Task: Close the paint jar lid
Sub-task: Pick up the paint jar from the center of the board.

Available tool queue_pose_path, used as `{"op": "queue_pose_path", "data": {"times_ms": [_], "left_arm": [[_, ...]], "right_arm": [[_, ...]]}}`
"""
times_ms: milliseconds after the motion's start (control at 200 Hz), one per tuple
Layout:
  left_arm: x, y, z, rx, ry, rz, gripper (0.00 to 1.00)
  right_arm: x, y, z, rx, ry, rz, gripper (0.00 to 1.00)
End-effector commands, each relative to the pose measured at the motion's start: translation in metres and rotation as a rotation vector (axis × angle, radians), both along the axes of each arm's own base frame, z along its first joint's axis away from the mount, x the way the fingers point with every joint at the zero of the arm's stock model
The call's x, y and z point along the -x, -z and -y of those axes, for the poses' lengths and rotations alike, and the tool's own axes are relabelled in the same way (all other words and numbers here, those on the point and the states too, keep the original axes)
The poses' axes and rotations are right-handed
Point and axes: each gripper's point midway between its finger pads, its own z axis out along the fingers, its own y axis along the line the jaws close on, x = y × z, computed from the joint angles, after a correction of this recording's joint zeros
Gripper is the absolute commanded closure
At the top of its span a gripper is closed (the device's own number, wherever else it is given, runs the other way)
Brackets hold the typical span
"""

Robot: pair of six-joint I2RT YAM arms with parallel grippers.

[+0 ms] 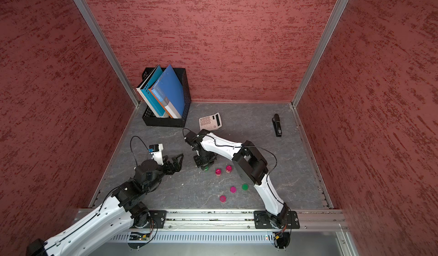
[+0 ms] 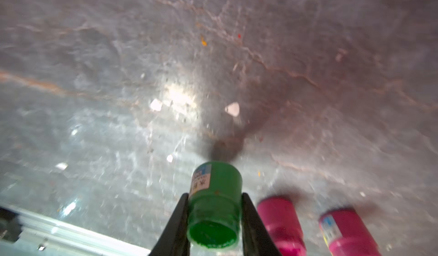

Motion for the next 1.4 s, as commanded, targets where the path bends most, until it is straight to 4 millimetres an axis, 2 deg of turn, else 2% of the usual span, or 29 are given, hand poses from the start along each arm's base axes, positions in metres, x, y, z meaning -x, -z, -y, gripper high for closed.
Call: {"op": "queue_pose_path", "data": {"times_ms": [0, 115, 230, 316, 436, 446, 481, 611, 867, 1092, 1142, 1252, 1397], "left_arm": [[-0.004, -0.015, 0.022, 0.004, 0.126, 0.121, 0.0], [0.0, -0.028, 0.046, -0.011, 0.266, 0.264, 0.02], [0.01, -0.04, 0.069, -0.08, 0.381, 0.412, 0.03], [0.016, -0.044, 0.083, -0.148, 0.438, 0.462, 0.03], [0.022, -0.053, 0.099, -0.21, 0.471, 0.515, 0.03], [0.022, -0.06, 0.1, -0.202, 0.463, 0.54, 0.03], [0.023, -0.065, 0.104, -0.207, 0.463, 0.561, 0.03], [0.026, -0.076, 0.114, -0.227, 0.467, 0.604, 0.04], [0.03, -0.08, 0.143, -0.281, 0.52, 0.632, 0.1], [0.032, -0.089, 0.152, -0.277, 0.523, 0.651, 0.22], [0.033, -0.09, 0.153, -0.276, 0.522, 0.654, 0.26], [0.034, -0.093, 0.153, -0.273, 0.524, 0.657, 0.45], [0.034, -0.092, 0.154, -0.274, 0.53, 0.652, 0.6]], "right_arm": [[-0.005, -0.073, 0.013, -0.07, 0.01, 0.087, 0.74], [0.004, -0.116, 0.03, -0.101, 0.011, 0.091, 0.73], [0.019, -0.151, 0.036, -0.153, -0.005, 0.064, 0.73], [0.03, -0.168, 0.036, -0.197, -0.017, 0.036, 0.74], [0.039, -0.181, 0.034, -0.231, -0.027, 0.009, 0.74], [0.039, -0.181, 0.034, -0.232, -0.027, 0.008, 0.74], [0.04, -0.183, 0.034, -0.235, -0.029, 0.003, 0.74], [0.044, -0.187, 0.032, -0.252, -0.04, -0.017, 0.74], [0.048, -0.187, 0.029, -0.268, -0.044, -0.038, 0.74], [0.045, -0.184, 0.024, -0.286, -0.043, -0.033, 0.73], [0.045, -0.183, 0.023, -0.286, -0.043, -0.037, 0.73], [0.044, -0.182, 0.022, -0.289, -0.044, -0.037, 0.73], [0.043, -0.182, 0.019, -0.302, -0.044, -0.037, 0.73]]}}
